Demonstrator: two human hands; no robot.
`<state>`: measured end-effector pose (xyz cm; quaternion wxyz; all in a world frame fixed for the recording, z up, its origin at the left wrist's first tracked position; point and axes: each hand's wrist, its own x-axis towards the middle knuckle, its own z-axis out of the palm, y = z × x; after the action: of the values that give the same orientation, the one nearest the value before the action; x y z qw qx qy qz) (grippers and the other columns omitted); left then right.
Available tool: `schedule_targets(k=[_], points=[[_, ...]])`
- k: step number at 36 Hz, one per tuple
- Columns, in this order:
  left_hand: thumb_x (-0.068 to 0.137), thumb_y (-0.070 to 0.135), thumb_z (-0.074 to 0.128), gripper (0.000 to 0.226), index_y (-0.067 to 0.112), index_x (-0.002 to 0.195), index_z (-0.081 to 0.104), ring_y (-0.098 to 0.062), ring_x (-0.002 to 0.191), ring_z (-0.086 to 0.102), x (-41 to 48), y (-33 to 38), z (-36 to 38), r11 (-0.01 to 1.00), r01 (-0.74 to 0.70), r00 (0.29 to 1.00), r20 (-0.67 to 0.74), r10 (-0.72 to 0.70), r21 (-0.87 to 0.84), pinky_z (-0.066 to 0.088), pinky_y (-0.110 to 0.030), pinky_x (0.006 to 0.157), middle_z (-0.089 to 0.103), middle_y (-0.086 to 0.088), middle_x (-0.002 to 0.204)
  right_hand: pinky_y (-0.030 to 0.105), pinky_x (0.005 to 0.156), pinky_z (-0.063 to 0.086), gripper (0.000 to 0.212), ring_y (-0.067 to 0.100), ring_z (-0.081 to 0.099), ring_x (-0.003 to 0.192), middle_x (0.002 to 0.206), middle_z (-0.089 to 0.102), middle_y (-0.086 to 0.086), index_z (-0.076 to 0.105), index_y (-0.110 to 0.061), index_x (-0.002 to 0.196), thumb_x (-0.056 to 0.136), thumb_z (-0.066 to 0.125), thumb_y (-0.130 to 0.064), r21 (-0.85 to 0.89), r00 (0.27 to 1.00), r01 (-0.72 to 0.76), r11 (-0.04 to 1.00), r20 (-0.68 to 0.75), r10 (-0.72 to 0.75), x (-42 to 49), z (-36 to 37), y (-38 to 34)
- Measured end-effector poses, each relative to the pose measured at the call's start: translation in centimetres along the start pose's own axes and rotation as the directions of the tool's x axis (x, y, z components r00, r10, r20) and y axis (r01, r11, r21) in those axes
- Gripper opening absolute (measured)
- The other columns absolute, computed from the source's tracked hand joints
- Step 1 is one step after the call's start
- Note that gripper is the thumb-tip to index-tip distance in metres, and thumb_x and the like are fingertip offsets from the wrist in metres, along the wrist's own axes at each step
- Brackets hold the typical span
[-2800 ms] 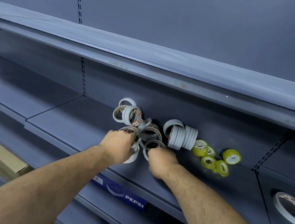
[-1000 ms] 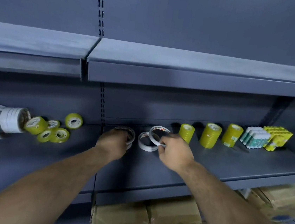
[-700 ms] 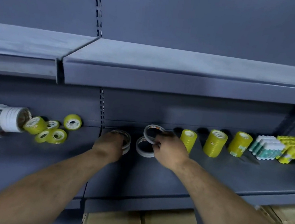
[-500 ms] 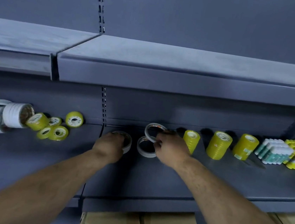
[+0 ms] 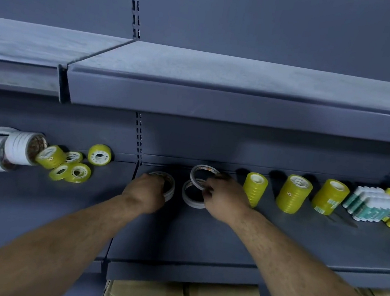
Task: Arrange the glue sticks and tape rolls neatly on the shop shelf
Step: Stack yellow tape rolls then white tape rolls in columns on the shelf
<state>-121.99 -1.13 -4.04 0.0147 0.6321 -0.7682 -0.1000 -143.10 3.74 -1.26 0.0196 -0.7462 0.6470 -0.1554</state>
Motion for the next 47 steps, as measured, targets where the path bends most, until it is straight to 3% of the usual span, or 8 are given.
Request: schedule_targets(k=[6, 11, 16, 21, 27, 30, 33, 47], points=[[0.084, 0.024, 0.058, 0.027, 0.017, 0.11, 0.064, -0.021, 0.101, 0.063, 0.1, -0.3, 0.1, 1.0, -0.017, 0.999, 0.03, 0.017, 0.014, 0.047, -0.027, 0.069, 0.065, -0.004, 0.115, 0.03, 0.082, 0.046, 0.02, 0.026, 0.058, 0.108, 0.117, 0.065, 0.004, 0.067, -0.018, 0.101, 0.096, 0.051, -0.029, -0.01, 1.0, 0.008, 1.0, 0.019, -0.008, 0.3, 0.1, -0.2], [0.09, 0.02, 0.059, 0.034, 0.015, 0.124, 0.062, -0.024, 0.113, 0.06, 0.5, -0.1, 0.2, 0.998, 0.0, 0.997, 0.08, -0.005, 0.061, 0.054, -0.031, 0.084, 0.061, -0.006, 0.128, 0.028, 0.078, 0.043, 0.019, 0.026, 0.058, 0.108, 0.116, 0.065, 0.003, 0.067, -0.02, 0.098, 0.097, 0.051, -0.029, -0.019, 0.999, 0.012, 1.0, 0.043, -0.011, 0.6, 0.5, -0.3], [0.09, 0.022, 0.059, 0.038, 0.015, 0.127, 0.061, -0.025, 0.116, 0.058, 0.5, -0.3, 0.2, 0.998, -0.004, 0.998, 0.068, 0.0, 0.057, 0.053, -0.031, 0.089, 0.059, -0.007, 0.132, 0.03, 0.089, 0.049, 0.027, 0.025, 0.057, 0.117, 0.127, 0.064, 0.001, 0.068, -0.025, 0.116, 0.097, 0.05, -0.032, -0.031, 0.995, 0.006, 0.999, 0.1, -0.003, 1.0, 1.0, -0.3], [0.09, 0.022, 0.06, 0.04, 0.015, 0.129, 0.059, -0.024, 0.114, 0.06, 0.3, -0.1, -0.1, 1.0, 0.011, 0.996, 0.088, -0.013, 0.027, 0.05, -0.029, 0.085, 0.059, -0.007, 0.131, 0.031, 0.08, 0.051, 0.022, 0.028, 0.062, 0.105, 0.115, 0.068, 0.005, 0.07, -0.02, 0.104, 0.096, 0.051, -0.027, -0.08, 0.987, -0.008, 0.997, 0.158, 0.02, 1.4, 1.3, -0.8], [0.082, 0.053, 0.053, 0.045, 0.029, 0.119, 0.064, -0.021, 0.105, 0.063, -0.5, -0.1, -1.2, 0.999, -0.032, 0.998, -0.059, 0.03, -0.029, 0.052, -0.029, 0.083, 0.067, 0.002, 0.118, 0.031, 0.082, 0.051, 0.024, 0.028, 0.062, 0.107, 0.117, 0.067, 0.006, 0.07, -0.02, 0.107, 0.096, 0.052, -0.03, -0.123, 0.979, -0.012, 0.992, 0.203, 0.037, 1.9, 1.8, -1.1], [0.087, 0.05, 0.045, 0.045, 0.029, 0.123, 0.06, -0.024, 0.119, 0.055, -0.9, 0.0, -2.1, 0.997, -0.079, 0.978, -0.192, 0.079, 0.007, 0.042, -0.032, 0.099, 0.062, 0.002, 0.129, 0.03, 0.083, 0.05, 0.025, 0.028, 0.061, 0.11, 0.119, 0.067, 0.005, 0.07, -0.021, 0.11, 0.096, 0.053, -0.032, -0.151, 0.977, -0.006, 0.988, 0.21, 0.038, 2.1, 2.0, -1.3], [0.09, 0.047, 0.044, 0.055, 0.027, 0.141, 0.047, -0.022, 0.137, 0.041, -1.3, 0.1, -2.7, 0.993, -0.105, 0.971, -0.212, 0.114, 0.054, 0.021, -0.036, 0.117, 0.049, 0.001, 0.147, 0.029, 0.079, 0.048, 0.026, 0.026, 0.061, 0.11, 0.12, 0.066, 0.004, 0.07, -0.021, 0.112, 0.096, 0.053, -0.031, -0.18, 0.975, 0.006, 0.984, 0.221, 0.035, 2.2, 2.3, -1.4], [0.089, 0.052, 0.045, 0.06, 0.026, 0.143, 0.045, -0.021, 0.137, 0.041, -2.3, -0.1, -3.1, 0.995, -0.086, 0.987, -0.132, 0.092, 0.054, 0.017, -0.036, 0.119, 0.051, 0.0, 0.146, 0.034, 0.094, 0.05, 0.04, 0.028, 0.055, 0.125, 0.139, 0.058, 0.004, 0.061, -0.02, 0.131, 0.093, 0.059, -0.033, -0.242, 0.946, -0.023, 0.97, 0.308, 0.099, 2.6, 2.9, -2.3]])
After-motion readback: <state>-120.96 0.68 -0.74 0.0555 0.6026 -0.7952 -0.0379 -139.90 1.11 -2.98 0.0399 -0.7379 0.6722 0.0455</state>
